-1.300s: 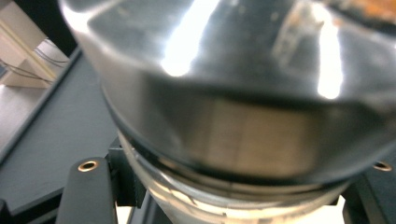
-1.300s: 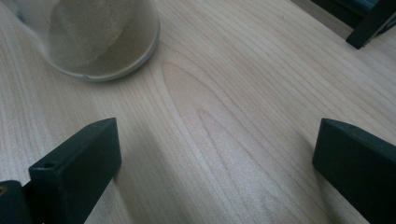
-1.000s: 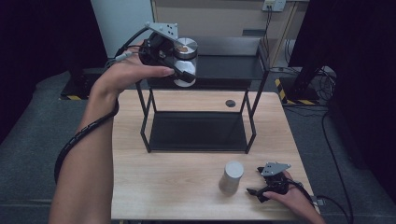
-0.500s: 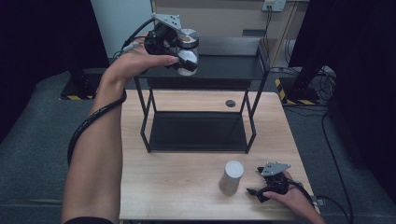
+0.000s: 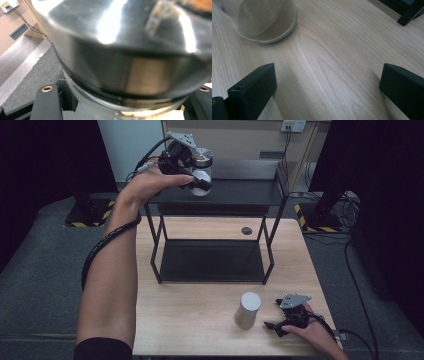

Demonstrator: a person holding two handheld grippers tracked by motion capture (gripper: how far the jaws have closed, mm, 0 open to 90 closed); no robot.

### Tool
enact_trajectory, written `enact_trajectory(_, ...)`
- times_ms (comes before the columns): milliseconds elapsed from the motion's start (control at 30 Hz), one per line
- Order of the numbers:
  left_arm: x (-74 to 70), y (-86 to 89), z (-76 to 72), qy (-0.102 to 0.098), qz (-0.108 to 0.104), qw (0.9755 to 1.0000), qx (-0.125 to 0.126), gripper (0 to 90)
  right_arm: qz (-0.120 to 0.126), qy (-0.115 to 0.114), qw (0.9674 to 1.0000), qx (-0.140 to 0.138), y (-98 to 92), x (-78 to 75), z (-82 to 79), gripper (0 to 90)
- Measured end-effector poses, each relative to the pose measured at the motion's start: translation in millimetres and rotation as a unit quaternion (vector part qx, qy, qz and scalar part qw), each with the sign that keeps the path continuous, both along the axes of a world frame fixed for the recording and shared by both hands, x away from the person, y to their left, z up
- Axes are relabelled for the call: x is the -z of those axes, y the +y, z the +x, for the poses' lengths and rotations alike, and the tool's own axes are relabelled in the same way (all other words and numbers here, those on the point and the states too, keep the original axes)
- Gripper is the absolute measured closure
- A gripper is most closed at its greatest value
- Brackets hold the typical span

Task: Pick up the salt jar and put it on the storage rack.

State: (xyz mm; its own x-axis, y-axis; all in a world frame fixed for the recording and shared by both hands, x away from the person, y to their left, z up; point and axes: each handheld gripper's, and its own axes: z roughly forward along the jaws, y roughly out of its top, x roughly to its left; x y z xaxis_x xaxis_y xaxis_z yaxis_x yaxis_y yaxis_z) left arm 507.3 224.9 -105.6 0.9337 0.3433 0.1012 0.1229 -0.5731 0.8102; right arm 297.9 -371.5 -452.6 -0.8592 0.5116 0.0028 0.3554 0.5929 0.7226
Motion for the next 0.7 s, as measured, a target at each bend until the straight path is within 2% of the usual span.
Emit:
enact_trajectory(167, 6.2, -2.6, 4.9, 0.002, -0.002, 1.0000, -0.009, 29.7, 0.000, 0.000, 1.0000, 0.000, 0.1, -0.1, -0.1, 2.0)
enact_trajectory(300, 10.2, -4.5, 8.4, 0.005, -0.004, 1.0000, -0.006, 29.7, 0.000, 0.000, 1.0000, 0.000, 0.1, -0.1, -0.1, 2.0)
enact_trajectory(500, 12.5, -10.6, 11.1, 0.004, 0.002, 1.0000, -0.006, 29.7, 0.000, 0.000, 1.0000, 0.000, 0.1, -0.1, 0.0, 2.0)
enact_trajectory(700, 17.7, -11.7, 15.6, 0.002, 0.000, 0.9999, -0.014, 29.7, 0.000, 0.000, 1.0000, 0.000, 0.0, -0.1, 0.1, 1.8)
